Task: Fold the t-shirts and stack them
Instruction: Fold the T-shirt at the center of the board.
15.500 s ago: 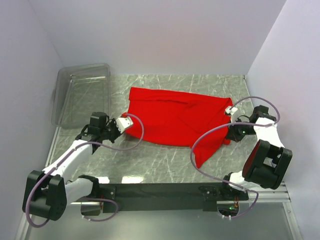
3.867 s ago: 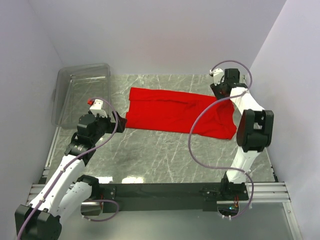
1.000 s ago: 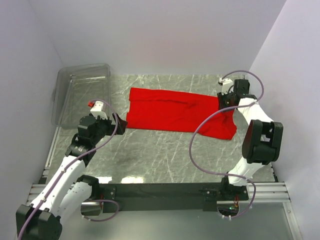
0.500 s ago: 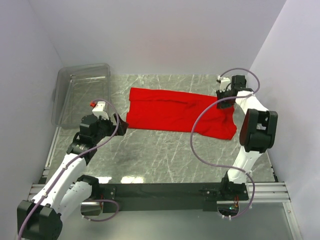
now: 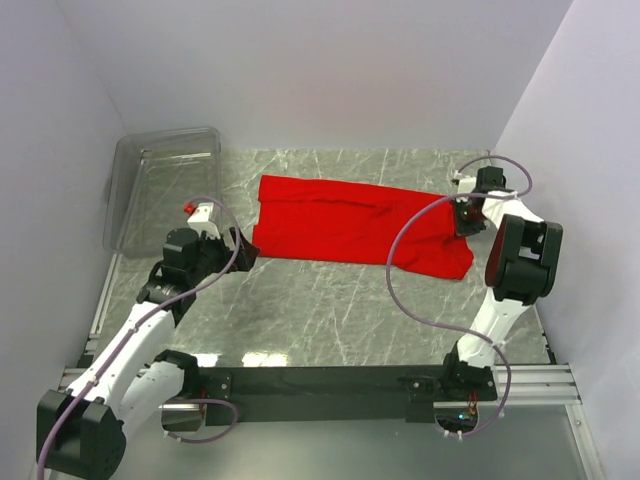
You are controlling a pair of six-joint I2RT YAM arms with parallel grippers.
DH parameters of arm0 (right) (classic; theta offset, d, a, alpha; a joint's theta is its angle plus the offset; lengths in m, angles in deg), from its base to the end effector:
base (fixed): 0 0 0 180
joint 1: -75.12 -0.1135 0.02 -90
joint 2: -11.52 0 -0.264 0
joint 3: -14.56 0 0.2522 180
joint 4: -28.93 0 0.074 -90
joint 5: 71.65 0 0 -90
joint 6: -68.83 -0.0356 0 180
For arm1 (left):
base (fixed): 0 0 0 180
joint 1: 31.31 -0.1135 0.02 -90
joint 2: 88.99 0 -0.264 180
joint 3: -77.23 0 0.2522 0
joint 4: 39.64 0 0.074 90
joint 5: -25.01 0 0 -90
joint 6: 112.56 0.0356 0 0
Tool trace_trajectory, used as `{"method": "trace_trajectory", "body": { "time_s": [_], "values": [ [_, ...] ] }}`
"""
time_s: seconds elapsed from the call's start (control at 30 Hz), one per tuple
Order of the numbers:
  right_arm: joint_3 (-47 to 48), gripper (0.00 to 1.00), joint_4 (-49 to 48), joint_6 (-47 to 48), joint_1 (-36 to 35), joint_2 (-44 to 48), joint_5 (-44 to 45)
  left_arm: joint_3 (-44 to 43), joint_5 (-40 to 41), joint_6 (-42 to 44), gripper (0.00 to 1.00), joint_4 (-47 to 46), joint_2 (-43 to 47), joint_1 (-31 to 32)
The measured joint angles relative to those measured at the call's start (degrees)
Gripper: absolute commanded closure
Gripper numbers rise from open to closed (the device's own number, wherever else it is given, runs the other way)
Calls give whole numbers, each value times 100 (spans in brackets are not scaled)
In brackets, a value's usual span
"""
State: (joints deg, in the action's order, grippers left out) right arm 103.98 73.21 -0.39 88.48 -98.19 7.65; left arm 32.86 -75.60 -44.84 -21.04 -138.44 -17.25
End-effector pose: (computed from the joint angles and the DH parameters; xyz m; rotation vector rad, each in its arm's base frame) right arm 0.3833 -0.0842 0.1762 -0.2285 2.6542 0.0620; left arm 0.1918 -0.0548 0.2480 -0.0226 2.0253 -0.5903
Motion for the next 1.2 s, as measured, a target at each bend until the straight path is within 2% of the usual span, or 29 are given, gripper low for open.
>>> {"method": "trace_trajectory", "body": {
  "time_s": [0.17,0.4,0.5,0.7,1.0,1.2],
  "values": [
    [-289,68,131,422,61,702,-393,0,-79,-175,3,33,-374,-2],
    [-815,57,505,1563,144,2035,-933,0,-94,-553,8,63,-964,0],
    [-1215,57,723,1902,195,2269,-962,0,9,-715,9,66,-1252,-2],
    [-2232,56,933,1980,286,2592,-723,0,293,-942,10,55,-1681,-2],
    [-2267,53,1021,2085,680,2662,-730,-13,439,-1010,12,-87,-2326,-2],
    [-1993,53,1056,2068,682,2208,-968,-188,461,-984,12,-118,-2597,-2]
  ]
}}
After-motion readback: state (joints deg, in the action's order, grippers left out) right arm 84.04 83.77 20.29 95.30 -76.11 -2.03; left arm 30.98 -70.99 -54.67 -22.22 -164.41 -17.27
